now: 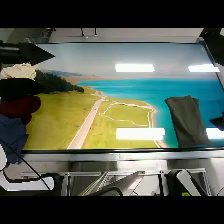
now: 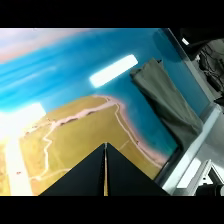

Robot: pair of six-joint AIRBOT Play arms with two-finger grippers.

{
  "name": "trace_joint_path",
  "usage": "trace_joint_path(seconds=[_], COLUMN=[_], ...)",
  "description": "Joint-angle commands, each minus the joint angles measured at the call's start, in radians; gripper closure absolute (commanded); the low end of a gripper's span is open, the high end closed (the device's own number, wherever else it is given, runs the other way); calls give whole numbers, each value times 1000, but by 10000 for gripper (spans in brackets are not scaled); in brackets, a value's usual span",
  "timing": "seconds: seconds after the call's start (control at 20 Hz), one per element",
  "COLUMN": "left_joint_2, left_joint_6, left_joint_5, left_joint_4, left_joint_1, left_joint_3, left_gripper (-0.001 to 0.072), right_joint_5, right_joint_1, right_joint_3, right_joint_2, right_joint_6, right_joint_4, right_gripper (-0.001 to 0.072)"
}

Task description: Fold the shirts.

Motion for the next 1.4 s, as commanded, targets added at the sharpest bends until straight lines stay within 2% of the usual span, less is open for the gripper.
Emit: trace_joint_path(seconds=[0.0,0.35,0.55,0.95,1.35], left_joint_2=[60,475,635,759,769], left_joint_6=[-23,18,40,40,40], left_joint_5=[-15,33,26,31,31], left_joint_4=[2,9,10,9,9], left_joint_1=[68,73,73,73,73], left_joint_3=[-71,-839,-1104,-1173,-1173], left_gripper=[698,698,698,697,697], right_joint_5=[-13,-29,-45,-22,-22], right_joint_1=[92,595,816,853,853], right_joint_3=[86,82,82,82,82], right_joint_2=[0,0,0,0,0], right_joint_6=[-85,-115,-93,-93,-93], right_joint_4=[192,-4,-76,-61,-61], right_gripper=[687,688,687,687,687])
